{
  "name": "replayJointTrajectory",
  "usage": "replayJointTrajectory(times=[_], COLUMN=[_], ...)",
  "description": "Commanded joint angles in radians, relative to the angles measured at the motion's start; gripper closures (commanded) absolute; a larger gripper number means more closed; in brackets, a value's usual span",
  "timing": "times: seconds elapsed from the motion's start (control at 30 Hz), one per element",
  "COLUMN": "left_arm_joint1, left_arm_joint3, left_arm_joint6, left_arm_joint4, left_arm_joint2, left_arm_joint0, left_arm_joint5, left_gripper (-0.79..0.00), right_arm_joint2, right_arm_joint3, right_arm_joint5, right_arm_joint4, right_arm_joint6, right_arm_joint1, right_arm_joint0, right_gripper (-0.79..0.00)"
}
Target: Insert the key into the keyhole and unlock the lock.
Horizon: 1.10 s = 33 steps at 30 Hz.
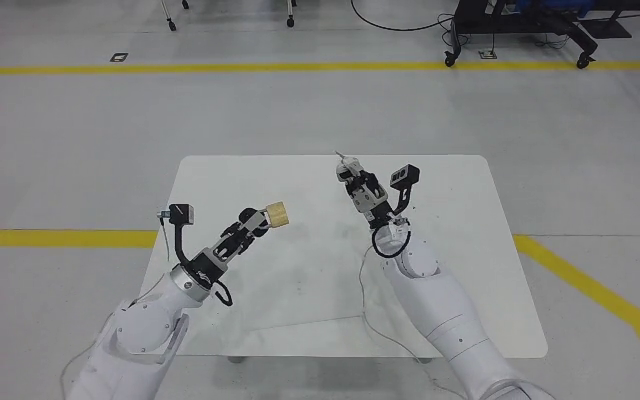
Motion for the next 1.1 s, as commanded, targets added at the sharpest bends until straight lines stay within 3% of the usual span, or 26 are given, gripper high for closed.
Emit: replayJointTrajectory(times=[0.0,0.13,0.43,0.7,1.07], left_arm_joint1=[0.0,0.0,-0.006,-0.021,-0.042], left_arm_joint3=[0.0,0.0,-0.048,-0.042,-0.011], left_arm_joint6=[-0.001,0.003,0.026,0.175,0.362], left_arm_joint4=[-0.001,0.007,0.088,0.308,0.437], left_arm_joint2=[0.0,-0.001,0.032,0.101,0.135], left_arm_joint0=[0.0,0.002,0.002,-0.009,-0.027], left_arm_joint5=[-0.001,0.004,-0.036,-0.028,0.038], left_gripper=[0.0,0.0,0.0,0.0,0.0], right_arm_joint2=[0.0,0.0,-0.052,-0.039,-0.012], right_arm_joint3=[-0.001,-0.001,-0.008,0.01,-0.021], right_arm_joint5=[0.0,0.0,0.161,0.22,0.316], right_arm_joint4=[0.0,0.0,-0.021,0.079,0.062], right_arm_joint6=[0.001,0.001,-0.106,-0.025,0.051], right_arm_joint1=[0.0,0.0,-0.031,-0.048,-0.045], right_arm_joint0=[0.0,0.0,0.021,0.022,-0.009], right_gripper=[0.0,0.0,0.0,0.0,0.0])
